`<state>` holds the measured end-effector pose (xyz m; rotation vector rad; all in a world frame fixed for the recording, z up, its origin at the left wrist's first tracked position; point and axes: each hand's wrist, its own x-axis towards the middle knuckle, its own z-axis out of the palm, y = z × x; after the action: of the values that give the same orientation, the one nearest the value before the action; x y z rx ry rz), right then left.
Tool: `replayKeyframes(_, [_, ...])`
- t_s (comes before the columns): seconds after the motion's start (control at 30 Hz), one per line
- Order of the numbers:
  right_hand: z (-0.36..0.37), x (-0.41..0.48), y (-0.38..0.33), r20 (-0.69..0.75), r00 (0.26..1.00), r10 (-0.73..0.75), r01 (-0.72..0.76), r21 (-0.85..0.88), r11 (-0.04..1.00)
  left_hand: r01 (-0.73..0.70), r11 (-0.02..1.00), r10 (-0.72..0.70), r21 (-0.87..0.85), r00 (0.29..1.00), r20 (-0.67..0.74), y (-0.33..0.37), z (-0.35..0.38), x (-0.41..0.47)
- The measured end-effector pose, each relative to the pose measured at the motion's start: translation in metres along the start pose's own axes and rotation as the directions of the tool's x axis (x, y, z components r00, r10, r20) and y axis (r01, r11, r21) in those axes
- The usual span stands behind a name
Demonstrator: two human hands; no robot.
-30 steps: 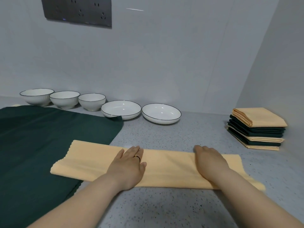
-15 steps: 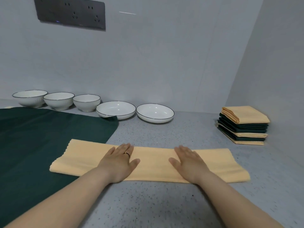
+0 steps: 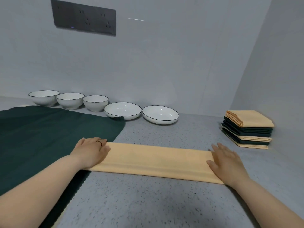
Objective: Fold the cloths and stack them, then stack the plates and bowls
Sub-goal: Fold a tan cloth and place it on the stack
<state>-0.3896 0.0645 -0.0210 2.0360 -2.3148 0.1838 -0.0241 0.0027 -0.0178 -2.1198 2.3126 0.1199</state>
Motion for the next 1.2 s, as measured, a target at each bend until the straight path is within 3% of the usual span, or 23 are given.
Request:
replayKeyframes(0.07, [-0.006,-0.012,-0.017,-0.106,0.98,-0.169,0.179,0.088,0.98,-0.014,0.999,0.012,-0.029,0.998,-0.059,-0.002,-0.008,0.007])
replayKeyframes(0.13, [-0.013,-0.026,-0.04,-0.112,0.952,-0.284,0.301,0.197,0.933,-0.035,0.999,0.034,-0.001,0.997,-0.072,-0.001,-0.014,0.011])
replayKeyframes(0.23, [-0.007,-0.037,-0.064,-0.082,0.884,-0.46,0.462,0.016,0.887,-0.056,0.997,0.058,0.062,0.998,-0.031,0.002,-0.016,0.015])
replayKeyframes(0.37, [0.004,-0.036,-0.077,-0.194,0.836,-0.514,0.485,-0.178,0.856,-0.035,0.999,0.035,-0.002,0.999,-0.022,0.004,-0.017,0.017])
replayKeyframes(0.5, [0.007,-0.03,-0.077,-0.198,0.849,-0.489,0.44,-0.247,0.863,-0.02,0.999,0.019,0.039,1.0,0.023,0.008,-0.023,0.02])
replayKeyframes(0.63, [0.011,-0.021,-0.068,-0.185,0.884,-0.43,0.375,-0.271,0.887,-0.103,0.991,0.104,0.082,0.995,-0.007,0.012,-0.029,0.012])
replayKeyframes(0.7, [0.012,-0.017,-0.062,-0.198,0.88,-0.431,0.372,-0.275,0.886,-0.122,0.993,0.122,-0.001,0.992,-0.03,0.011,-0.032,0.004])
replayKeyframes(0.8, [0.011,-0.014,-0.058,-0.233,0.882,-0.411,0.356,-0.244,0.902,-0.126,0.953,0.135,-0.276,0.991,0.013,0.009,-0.035,-0.011])
replayKeyframes(0.87, [0.001,-0.017,-0.059,-0.189,0.902,-0.389,0.368,-0.138,0.92,-0.131,0.906,0.15,-0.402,0.989,0.017,0.011,-0.034,-0.027])
replayKeyframes(1.1, [-0.008,-0.061,-0.073,-0.095,0.886,-0.454,0.458,0.026,0.889,0.021,0.695,0.069,-0.719,0.993,0.097,0.011,-0.014,-0.092])
replayKeyframes(1.2, [-0.008,-0.096,-0.098,-0.017,0.824,-0.567,0.566,0.103,0.818,0.036,0.664,0.038,-0.747,0.996,0.082,0.012,-0.007,-0.112])
